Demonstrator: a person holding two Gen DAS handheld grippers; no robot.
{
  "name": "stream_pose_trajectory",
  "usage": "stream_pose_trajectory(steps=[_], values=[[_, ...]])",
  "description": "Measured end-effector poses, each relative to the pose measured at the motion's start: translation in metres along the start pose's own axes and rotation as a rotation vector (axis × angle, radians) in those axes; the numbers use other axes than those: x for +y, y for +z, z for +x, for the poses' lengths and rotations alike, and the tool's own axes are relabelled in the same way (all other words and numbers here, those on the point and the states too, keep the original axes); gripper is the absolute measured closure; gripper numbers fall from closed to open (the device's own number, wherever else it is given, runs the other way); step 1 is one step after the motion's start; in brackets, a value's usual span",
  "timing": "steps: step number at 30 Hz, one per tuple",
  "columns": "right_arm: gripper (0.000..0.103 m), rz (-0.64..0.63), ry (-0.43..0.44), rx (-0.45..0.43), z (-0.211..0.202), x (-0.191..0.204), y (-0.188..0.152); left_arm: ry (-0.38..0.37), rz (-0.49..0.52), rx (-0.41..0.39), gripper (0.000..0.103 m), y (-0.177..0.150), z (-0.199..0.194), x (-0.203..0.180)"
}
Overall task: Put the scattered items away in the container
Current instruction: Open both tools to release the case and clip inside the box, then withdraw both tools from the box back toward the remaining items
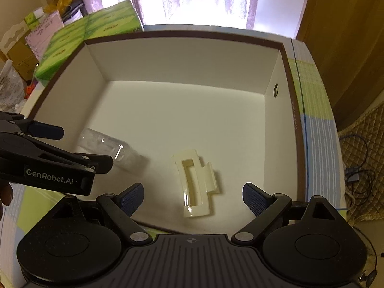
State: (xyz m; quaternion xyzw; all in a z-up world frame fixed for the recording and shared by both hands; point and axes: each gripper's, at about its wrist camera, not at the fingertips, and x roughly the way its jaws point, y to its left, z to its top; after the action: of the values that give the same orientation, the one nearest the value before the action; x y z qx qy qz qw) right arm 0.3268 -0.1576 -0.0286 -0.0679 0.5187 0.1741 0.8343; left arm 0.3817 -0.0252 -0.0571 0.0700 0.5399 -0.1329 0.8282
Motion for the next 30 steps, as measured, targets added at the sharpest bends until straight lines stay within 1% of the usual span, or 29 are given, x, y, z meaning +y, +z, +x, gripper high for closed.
stream_pose_trajectory(steps=[4,10,14,18,21,24,30], values=[[0.008,-0.018,0.015,-0.038,-0.013,-0.001,-0.002,0.043,-0.029,-0.038,0.006,-0.007,-0.021,-0.001],[0.008,-0.026,0.054,-0.094,-0.041,-0.004,-0.013,0.05,-0.079,-0.095,0.006,-0.027,-0.055,-0.003],[0.008,-0.039,0.076,-0.157,-0.063,-0.006,-0.021,0.056,-0.109,-0.147,0.006,-0.046,-0.084,-0.004],[0.008,-0.041,0.114,-0.224,-0.086,-0.011,-0.035,0.086,-0.128,-0.196,0.006,-0.072,-0.11,-0.005],[0.008,-0.035,0.139,-0.252,-0.097,-0.014,-0.049,0.114,-0.142,-0.211,0.006,-0.096,-0.124,-0.006],[0.008,-0.021,0.158,-0.257,-0.103,-0.019,-0.068,0.119,-0.159,-0.21,0.006,-0.121,-0.134,-0.008],[0.008,-0.002,0.182,-0.251,-0.112,-0.021,-0.103,0.158,-0.169,-0.207,0.006,-0.166,-0.148,-0.019]])
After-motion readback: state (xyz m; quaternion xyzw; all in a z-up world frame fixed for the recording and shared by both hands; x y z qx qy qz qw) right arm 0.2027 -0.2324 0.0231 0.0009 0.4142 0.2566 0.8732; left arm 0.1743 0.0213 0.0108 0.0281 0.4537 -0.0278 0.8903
